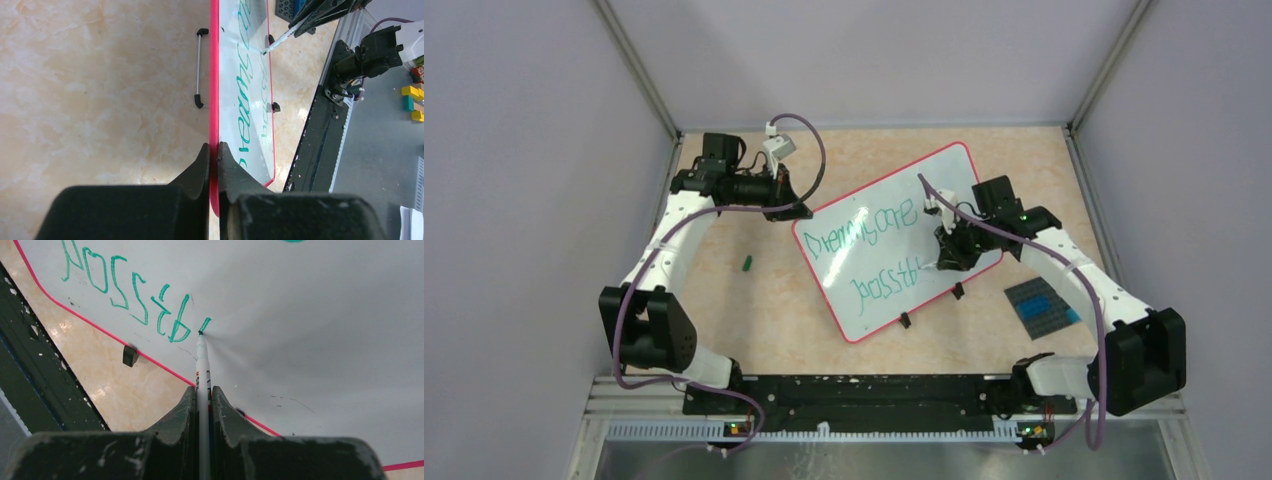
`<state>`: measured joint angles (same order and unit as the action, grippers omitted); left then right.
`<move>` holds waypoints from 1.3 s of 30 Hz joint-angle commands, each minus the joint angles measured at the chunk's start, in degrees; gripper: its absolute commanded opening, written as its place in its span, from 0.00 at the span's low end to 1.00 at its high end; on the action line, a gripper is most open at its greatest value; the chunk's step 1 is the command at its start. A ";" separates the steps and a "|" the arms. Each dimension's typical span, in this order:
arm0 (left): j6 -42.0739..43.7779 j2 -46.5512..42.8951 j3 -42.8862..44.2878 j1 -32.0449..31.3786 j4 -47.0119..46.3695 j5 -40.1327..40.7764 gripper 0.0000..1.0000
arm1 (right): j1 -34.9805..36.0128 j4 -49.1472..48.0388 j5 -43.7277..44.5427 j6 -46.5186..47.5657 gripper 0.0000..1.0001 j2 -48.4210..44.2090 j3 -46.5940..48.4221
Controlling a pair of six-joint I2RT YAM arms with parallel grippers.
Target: Write a sentence on the whiteboard
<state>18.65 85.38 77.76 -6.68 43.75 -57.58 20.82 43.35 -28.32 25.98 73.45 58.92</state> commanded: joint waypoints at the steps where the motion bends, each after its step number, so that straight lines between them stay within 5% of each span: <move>1: 2.00 0.80 -2.62 -1.58 3.73 2.58 0.00 | -0.49 -1.34 0.90 1.80 0.00 -1.64 -1.60; 39: 1.82 -0.03 -3.12 -1.58 3.45 2.83 0.00 | -0.78 1.47 1.96 3.85 0.00 -0.59 1.71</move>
<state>18.81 84.88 77.30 -6.70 43.51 -57.58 20.75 47.27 -25.36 29.28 72.14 60.45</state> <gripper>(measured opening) 0.057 0.094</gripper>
